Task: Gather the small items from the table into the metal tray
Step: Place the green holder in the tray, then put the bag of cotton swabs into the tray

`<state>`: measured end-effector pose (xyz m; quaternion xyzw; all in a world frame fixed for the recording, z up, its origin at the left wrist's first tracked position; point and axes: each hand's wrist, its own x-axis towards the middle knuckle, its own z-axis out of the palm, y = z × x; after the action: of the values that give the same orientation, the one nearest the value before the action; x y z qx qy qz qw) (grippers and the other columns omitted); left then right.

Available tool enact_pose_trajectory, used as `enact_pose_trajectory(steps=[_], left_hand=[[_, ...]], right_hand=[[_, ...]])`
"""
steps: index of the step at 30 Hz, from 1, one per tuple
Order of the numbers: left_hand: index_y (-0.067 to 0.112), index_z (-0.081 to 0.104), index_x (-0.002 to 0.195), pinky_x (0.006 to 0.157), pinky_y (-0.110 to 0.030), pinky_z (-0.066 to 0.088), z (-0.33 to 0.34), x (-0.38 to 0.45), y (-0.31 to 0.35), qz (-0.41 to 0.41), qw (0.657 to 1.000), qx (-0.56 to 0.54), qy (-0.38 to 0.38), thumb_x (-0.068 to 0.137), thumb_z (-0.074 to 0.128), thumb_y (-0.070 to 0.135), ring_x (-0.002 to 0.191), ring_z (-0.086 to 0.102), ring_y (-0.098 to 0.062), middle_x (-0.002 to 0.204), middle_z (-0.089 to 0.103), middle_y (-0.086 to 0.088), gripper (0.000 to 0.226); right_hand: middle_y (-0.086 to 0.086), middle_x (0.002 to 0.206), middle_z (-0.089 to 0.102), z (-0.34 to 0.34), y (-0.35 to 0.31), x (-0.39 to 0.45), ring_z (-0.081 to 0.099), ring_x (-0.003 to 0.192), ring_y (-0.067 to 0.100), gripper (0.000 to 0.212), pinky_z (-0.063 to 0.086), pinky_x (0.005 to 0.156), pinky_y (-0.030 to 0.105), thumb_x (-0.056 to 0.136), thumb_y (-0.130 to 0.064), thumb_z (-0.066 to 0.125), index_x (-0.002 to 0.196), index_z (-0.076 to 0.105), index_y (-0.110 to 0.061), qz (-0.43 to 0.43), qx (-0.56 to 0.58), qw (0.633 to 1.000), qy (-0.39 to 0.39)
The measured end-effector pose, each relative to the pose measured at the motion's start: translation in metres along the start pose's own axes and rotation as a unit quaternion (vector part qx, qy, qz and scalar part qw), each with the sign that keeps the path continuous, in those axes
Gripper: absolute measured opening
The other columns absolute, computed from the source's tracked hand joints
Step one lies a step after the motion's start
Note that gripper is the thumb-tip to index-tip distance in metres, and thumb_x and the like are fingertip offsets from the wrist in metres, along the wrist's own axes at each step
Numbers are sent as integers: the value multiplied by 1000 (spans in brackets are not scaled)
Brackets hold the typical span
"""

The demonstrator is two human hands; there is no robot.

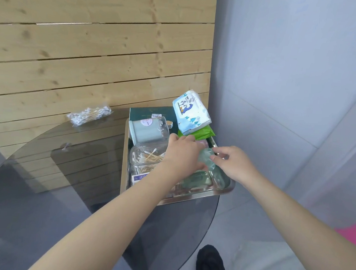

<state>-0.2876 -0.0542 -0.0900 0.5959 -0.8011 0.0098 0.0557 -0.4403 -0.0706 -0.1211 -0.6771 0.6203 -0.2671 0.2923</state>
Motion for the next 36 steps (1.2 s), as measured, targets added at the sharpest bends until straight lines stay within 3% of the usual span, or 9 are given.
enact_pose_trajectory(steps=[4,9,12,17,21,23,27,33,36], left_hand=[[34,52,131,106,-36,17,-9,-10,-5,-12,997,-80,15,84,60,48,115,45,-24,114,53,-3,50],[28,62,120,101,-31,19,-19,-25,-17,-32,979,-174,102,90,55,36,108,53,-22,112,57,-1,31],[23,64,117,99,-30,25,-29,-35,-30,-59,967,-211,128,92,52,26,108,56,-21,117,59,-3,29],[22,68,108,98,-44,42,-45,-57,-62,-106,944,-265,165,91,52,18,92,64,-17,106,61,0,24],[22,67,110,96,-37,45,-57,-69,-97,-157,932,-279,173,91,50,17,82,57,-9,104,57,4,26],[22,67,110,90,-30,45,-63,-71,-116,-183,925,-283,176,90,50,18,87,57,-12,107,61,1,26],[20,66,109,84,-27,46,-74,-65,-164,-244,900,-311,185,90,49,18,96,61,-18,105,66,0,26],[16,64,112,76,-30,49,-60,-35,-241,-323,883,-298,166,90,45,17,78,59,-23,103,67,-2,30],[16,62,115,81,-32,49,-42,-17,-274,-354,879,-284,147,90,43,19,86,60,-26,109,66,-4,32]], right_hand=[[1,99,60,2,-5,-4,55,107,24,32,42,87,31,85,-29,62,116,66,-22,-16,10,999,27],[-2,96,64,2,-28,-13,55,78,4,14,41,68,18,85,-25,63,94,70,-32,-78,68,993,48],[-6,98,68,5,-51,-15,59,80,6,12,44,73,22,84,-26,63,94,70,-29,-94,98,990,46],[-9,90,68,12,-97,-17,59,78,6,11,44,71,16,86,-25,62,93,69,-28,-134,146,980,31],[-7,84,67,25,-137,-8,58,72,8,10,45,67,19,87,-26,61,93,68,-30,-164,168,972,4],[-4,83,67,36,-159,1,59,73,11,11,45,67,22,86,-25,61,94,69,-27,-168,172,970,-15],[-11,78,61,63,-202,33,55,72,6,12,42,65,18,86,-24,61,95,70,-22,-185,128,973,-46],[-12,83,57,104,-249,91,55,82,12,19,39,59,18,88,-27,57,103,67,-19,-202,-3,973,-108],[-2,102,65,127,-259,119,58,91,17,23,43,73,23,89,-26,57,107,67,-16,-199,-58,969,-132]])
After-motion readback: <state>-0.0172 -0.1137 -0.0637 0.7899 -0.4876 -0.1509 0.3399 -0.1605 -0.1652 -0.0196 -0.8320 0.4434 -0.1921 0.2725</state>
